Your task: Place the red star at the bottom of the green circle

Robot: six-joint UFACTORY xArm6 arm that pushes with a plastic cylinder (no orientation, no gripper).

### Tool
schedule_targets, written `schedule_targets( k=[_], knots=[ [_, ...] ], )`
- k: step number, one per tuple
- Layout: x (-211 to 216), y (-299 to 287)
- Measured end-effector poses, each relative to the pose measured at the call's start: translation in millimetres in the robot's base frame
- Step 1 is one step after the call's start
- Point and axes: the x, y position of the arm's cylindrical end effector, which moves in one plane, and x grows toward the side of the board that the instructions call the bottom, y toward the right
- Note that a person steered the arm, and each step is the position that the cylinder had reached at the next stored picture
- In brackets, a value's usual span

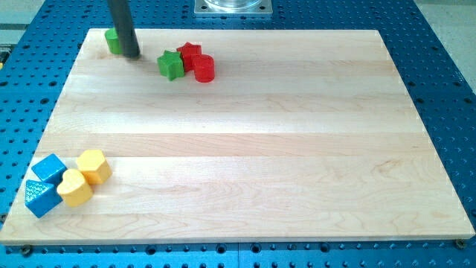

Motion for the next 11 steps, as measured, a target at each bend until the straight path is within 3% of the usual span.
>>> schedule_targets(
  k=[1,2,3,4,5,8,10,11],
  knots=[
    [-21,-23],
    [-7,6],
    [-43,81],
    [-42,169],
    [8,188],
    [20,74],
    [7,51],
    [33,88]
  ],
)
